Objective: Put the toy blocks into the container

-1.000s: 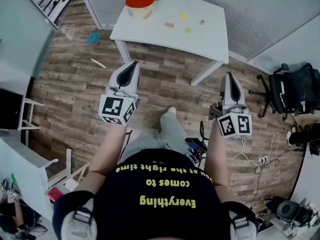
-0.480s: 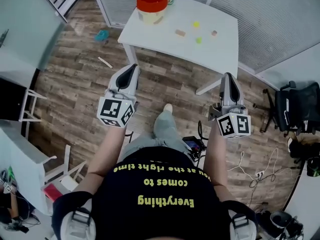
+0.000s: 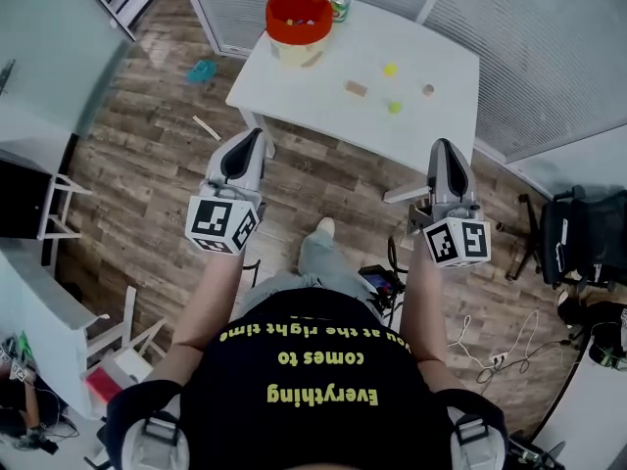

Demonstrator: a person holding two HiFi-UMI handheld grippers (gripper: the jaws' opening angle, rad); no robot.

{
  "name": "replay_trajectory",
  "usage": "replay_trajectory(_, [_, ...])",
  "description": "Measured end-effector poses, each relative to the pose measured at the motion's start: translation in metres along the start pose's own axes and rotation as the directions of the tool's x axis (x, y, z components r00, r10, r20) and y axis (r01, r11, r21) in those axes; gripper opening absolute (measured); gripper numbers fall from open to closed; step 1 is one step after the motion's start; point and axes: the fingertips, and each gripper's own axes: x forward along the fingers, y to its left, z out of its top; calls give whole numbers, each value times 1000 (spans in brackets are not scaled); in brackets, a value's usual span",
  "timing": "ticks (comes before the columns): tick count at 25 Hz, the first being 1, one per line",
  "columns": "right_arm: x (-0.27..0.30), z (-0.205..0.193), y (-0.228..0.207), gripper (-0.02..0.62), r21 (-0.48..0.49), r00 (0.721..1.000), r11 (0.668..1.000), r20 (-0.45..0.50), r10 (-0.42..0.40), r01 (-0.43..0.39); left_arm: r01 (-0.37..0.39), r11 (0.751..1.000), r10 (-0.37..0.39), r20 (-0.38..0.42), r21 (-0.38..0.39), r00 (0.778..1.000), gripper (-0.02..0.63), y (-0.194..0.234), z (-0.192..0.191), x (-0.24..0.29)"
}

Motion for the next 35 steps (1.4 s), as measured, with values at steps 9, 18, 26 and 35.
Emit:
replay_trajectory(9, [82,-3,-43,6,1,998,998,-10,64,-64,-73,997,73,31,21,997,-3,29,18,69])
replay_trajectory(18, [118,-5,-78,6,21,996,996,-5,87,-87,-118,993,117,17,18,993,-3,39,12,115])
replay_trajectory(26, [126,-8,-93,6,30,996,996,-17,84,-84,-112,994,113,-5,8,994,-3,38,7,136])
replay_trajectory(35, [123,-2,-103,6,16,999,999,-12,45,-45,-99,995,99,-9,11,995,-3,40,11,151])
